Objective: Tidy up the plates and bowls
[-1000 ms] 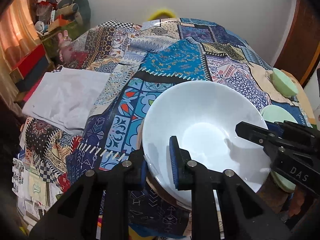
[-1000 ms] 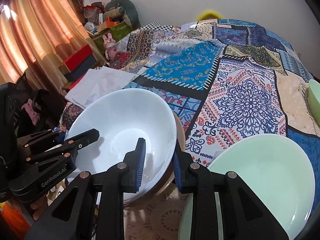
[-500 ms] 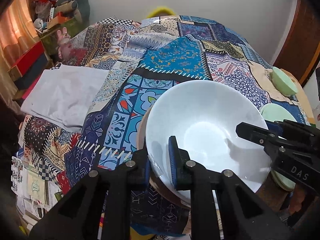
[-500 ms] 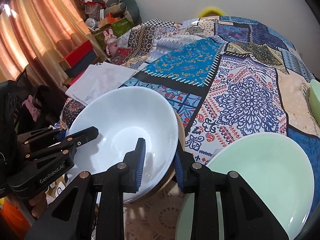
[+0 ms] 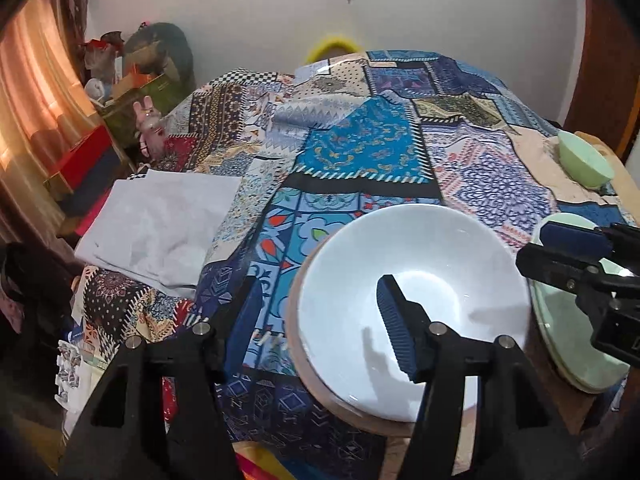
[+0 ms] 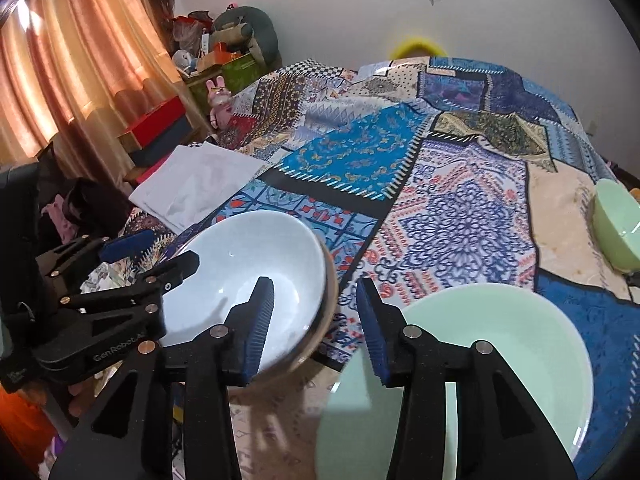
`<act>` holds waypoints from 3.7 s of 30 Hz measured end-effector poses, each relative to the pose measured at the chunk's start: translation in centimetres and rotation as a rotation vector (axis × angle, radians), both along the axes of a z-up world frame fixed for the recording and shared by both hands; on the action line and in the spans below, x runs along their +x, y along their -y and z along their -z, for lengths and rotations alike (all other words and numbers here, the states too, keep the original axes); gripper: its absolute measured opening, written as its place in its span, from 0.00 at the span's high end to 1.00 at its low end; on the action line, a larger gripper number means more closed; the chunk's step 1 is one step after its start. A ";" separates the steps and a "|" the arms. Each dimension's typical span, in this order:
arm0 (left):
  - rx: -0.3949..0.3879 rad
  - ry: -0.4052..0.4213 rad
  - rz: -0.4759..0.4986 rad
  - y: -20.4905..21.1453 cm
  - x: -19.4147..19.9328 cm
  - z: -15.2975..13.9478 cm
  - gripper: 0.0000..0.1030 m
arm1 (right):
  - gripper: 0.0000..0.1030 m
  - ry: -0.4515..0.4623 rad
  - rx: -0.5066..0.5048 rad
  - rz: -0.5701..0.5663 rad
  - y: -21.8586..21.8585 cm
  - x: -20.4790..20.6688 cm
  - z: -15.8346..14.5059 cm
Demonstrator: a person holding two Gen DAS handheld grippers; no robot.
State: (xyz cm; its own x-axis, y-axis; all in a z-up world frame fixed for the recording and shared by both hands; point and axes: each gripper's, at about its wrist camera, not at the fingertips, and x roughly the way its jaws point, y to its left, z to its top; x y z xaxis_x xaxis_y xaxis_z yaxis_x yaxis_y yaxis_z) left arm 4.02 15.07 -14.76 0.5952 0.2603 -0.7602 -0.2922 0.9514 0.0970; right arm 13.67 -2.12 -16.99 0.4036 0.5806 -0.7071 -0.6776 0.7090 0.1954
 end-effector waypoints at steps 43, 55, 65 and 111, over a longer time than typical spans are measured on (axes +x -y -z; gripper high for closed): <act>-0.236 -0.064 0.316 19.3 18.6 -2.0 0.25 | 0.66 -0.069 -0.016 0.565 27.9 19.4 1.8; -0.266 -0.144 0.352 22.1 22.8 0.2 0.25 | 0.71 -0.100 -0.056 0.465 26.9 21.8 3.3; -0.282 -0.172 0.290 22.2 26.9 1.9 0.26 | 0.75 -0.114 -0.044 0.273 24.5 20.2 3.2; -0.210 -0.055 0.357 23.1 18.0 -3.0 0.85 | 0.75 -0.067 0.086 0.282 22.4 11.1 -2.6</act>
